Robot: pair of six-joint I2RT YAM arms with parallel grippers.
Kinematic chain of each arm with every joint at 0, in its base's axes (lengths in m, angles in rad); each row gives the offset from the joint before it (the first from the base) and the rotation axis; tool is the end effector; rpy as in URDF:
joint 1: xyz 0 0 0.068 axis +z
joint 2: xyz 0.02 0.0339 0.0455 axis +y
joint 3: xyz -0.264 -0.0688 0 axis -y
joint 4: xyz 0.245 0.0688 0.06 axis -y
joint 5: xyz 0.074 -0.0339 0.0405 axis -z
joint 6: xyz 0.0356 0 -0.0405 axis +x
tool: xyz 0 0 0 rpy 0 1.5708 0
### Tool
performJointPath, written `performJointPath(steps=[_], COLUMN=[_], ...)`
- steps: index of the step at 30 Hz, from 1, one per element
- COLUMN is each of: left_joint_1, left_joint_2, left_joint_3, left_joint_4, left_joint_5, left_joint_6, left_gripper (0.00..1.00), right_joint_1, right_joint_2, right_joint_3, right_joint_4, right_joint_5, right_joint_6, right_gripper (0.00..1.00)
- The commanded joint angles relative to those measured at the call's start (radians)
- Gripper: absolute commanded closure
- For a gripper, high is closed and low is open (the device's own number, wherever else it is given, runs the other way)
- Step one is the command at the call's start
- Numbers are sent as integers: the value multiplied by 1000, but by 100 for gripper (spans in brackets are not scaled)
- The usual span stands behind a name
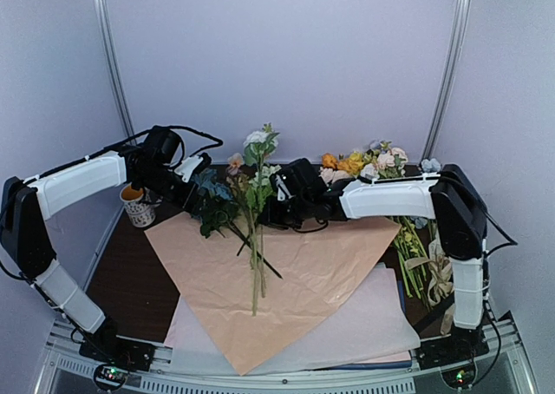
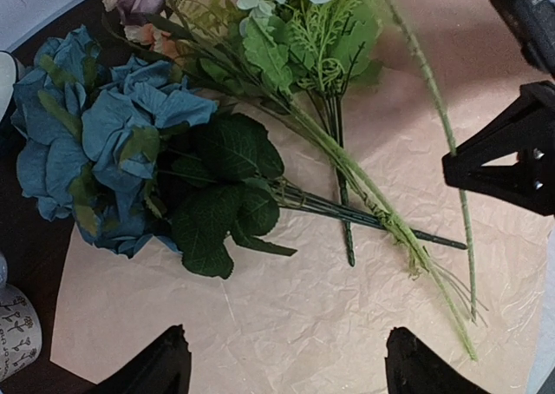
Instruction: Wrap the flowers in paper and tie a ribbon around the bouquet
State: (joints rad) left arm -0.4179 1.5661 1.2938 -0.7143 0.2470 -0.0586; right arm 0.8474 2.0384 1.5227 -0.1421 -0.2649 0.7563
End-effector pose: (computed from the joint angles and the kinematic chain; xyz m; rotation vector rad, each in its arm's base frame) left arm 0.2987 -0.1422 0.2789 0.5574 2.5288 -0.4958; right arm 0.3024 0.3566 0.2143 -0.2731 2.4526 1.0972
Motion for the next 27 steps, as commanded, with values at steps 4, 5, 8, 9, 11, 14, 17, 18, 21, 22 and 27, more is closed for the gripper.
performJointPath(steps=[4,5,8,9,11,14,17,18,21,22,27], left_joint_1=[9,9,10,9,9,10,10,10,8,8,8], left_joint_2=[-9,-10,-8,-8,-6,-4,-1,-1,-1,-2,-6], left_joint_3=[-7,-7,-8,-8,-7,-7,-5,-5,-4,-5,-4], left_joint_4=[22,22,21,22,22,21,16,16,13,13,13], left_joint_5=[7,9,10,11,12,14,14,12,9,10,15], left_joint_6=[1,2,1,2,2,2,3,3,4,5,5], left_gripper=[19,19,19,19,19,19,20,20,19,19,19], right_joint_1=[18,18,17,17,15,7,-12,-19,-70,-99,-303], right_joint_2=[139,154,171,164,141,90,2,-31,-155,-198,-382], right_joint_3=[106,119,146,143,135,119,77,54,-28,-56,-206], right_joint_4=[-58,-85,-129,-132,-142,-160,-155,-151,-143,-144,-236], right_joint_5=[5,8,5,6,16,20,19,23,49,60,146], right_joint_6=[39,33,15,8,-7,-22,-27,-30,-45,-51,-108], right_gripper=[100,100,93,89,79,73,72,72,71,71,71])
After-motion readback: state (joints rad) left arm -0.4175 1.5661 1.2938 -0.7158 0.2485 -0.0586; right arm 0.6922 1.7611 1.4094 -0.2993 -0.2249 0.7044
